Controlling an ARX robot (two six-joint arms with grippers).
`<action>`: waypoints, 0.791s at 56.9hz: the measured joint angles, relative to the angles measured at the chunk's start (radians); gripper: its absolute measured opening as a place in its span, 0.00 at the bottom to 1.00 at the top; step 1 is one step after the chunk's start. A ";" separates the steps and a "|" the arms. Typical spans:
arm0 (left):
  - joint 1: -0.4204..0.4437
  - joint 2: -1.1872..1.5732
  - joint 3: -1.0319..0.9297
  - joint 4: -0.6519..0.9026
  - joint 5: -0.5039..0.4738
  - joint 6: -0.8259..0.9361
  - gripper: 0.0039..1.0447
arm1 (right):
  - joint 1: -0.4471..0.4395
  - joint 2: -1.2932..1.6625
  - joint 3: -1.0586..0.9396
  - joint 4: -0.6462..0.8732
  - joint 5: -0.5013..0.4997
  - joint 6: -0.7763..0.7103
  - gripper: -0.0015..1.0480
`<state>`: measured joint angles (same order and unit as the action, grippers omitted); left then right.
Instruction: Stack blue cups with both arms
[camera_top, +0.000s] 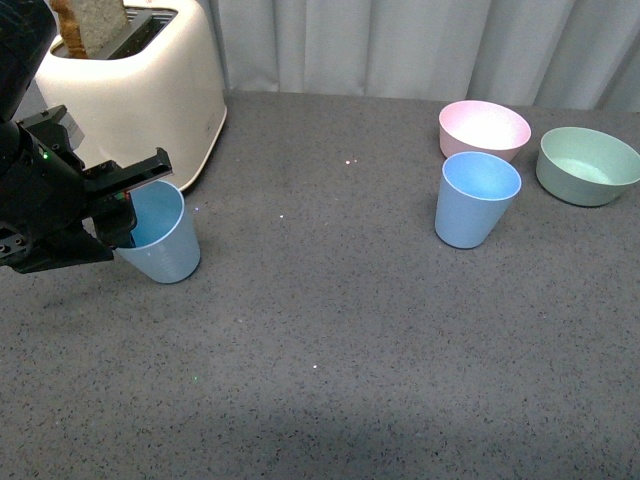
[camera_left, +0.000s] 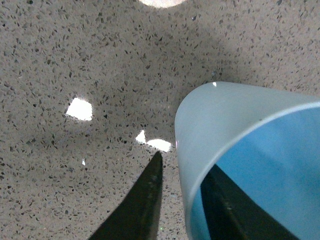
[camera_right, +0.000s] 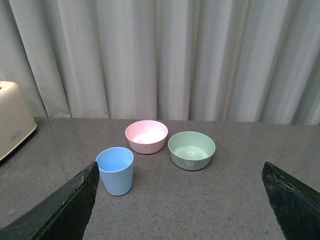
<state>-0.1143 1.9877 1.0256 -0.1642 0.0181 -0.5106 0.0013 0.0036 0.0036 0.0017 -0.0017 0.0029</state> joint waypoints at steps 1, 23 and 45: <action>-0.002 0.000 0.001 -0.003 0.000 0.000 0.21 | 0.000 0.000 0.000 0.000 0.000 0.000 0.91; -0.171 0.018 0.129 -0.074 0.005 -0.064 0.03 | 0.000 0.000 0.000 0.000 0.000 0.000 0.91; -0.327 0.167 0.347 -0.159 0.003 -0.106 0.03 | 0.000 0.000 0.000 0.000 0.000 0.000 0.91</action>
<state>-0.4408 2.1551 1.3727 -0.3237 0.0208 -0.6167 0.0013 0.0040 0.0032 0.0017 -0.0013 0.0029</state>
